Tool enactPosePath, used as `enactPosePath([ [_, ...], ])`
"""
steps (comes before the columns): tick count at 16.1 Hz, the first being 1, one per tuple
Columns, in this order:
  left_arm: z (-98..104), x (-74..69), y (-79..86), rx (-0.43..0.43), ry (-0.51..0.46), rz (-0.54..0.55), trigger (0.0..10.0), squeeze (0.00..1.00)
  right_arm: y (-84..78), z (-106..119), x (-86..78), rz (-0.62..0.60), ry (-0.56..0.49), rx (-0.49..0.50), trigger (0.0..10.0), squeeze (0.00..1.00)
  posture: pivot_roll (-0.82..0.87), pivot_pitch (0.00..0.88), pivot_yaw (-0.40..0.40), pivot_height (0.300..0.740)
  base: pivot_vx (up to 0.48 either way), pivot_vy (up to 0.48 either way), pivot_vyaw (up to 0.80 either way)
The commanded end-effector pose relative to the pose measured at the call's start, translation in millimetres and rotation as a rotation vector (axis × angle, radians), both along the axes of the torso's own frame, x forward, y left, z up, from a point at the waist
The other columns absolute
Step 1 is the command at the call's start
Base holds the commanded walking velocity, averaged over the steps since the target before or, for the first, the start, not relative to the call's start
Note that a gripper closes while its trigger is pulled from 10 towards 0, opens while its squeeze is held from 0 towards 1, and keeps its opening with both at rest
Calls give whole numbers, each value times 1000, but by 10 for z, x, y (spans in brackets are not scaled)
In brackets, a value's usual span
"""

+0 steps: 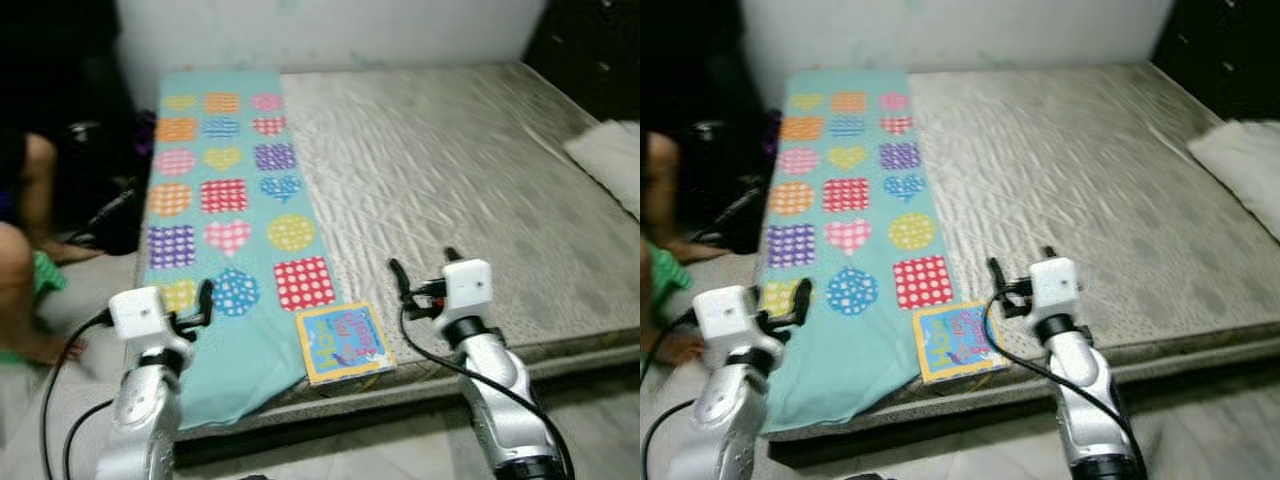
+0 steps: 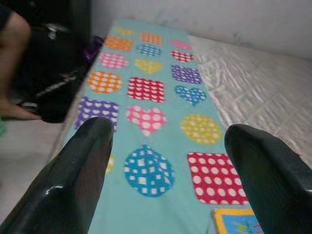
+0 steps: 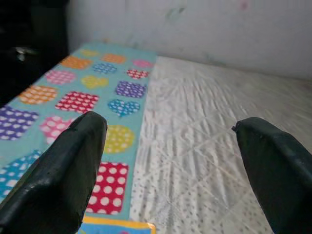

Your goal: Clean up the room

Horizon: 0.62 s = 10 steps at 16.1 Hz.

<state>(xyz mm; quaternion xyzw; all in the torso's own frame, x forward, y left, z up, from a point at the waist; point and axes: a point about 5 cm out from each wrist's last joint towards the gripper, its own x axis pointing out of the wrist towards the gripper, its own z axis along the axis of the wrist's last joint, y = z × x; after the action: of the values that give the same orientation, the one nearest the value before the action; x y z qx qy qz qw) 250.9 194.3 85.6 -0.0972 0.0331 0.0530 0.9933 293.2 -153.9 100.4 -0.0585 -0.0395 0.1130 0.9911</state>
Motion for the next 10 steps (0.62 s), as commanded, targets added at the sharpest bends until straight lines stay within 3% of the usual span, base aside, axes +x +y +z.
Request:
enactPosePath([
  [1, -9, 0, -21, 2, 5, -4, 10000, 0, -55, 24, -1, -14, -11, -3, 10000, 0, -117, 82, 1, 740, 0, 0, 0],
  [5, -11, 5, -33, 1, 8, -8, 10000, 0, -55, 20, -11, -12, -13, -13, 10000, 0, -120, 85, 3, 740, 0, 0, 0],
  [8, -10, 10, -33, -6, 6, -8, 10000, 0, -55, 19, -9, -13, -12, -12, 10000, 0, -123, 90, 3, 740, 0, 0, 475],
  [10, 8, 10, -45, -11, -12, -17, 10000, 0, -55, 19, -6, -13, -11, -9, 10000, 0, -122, 90, 3, 740, 0, 0, 0],
])
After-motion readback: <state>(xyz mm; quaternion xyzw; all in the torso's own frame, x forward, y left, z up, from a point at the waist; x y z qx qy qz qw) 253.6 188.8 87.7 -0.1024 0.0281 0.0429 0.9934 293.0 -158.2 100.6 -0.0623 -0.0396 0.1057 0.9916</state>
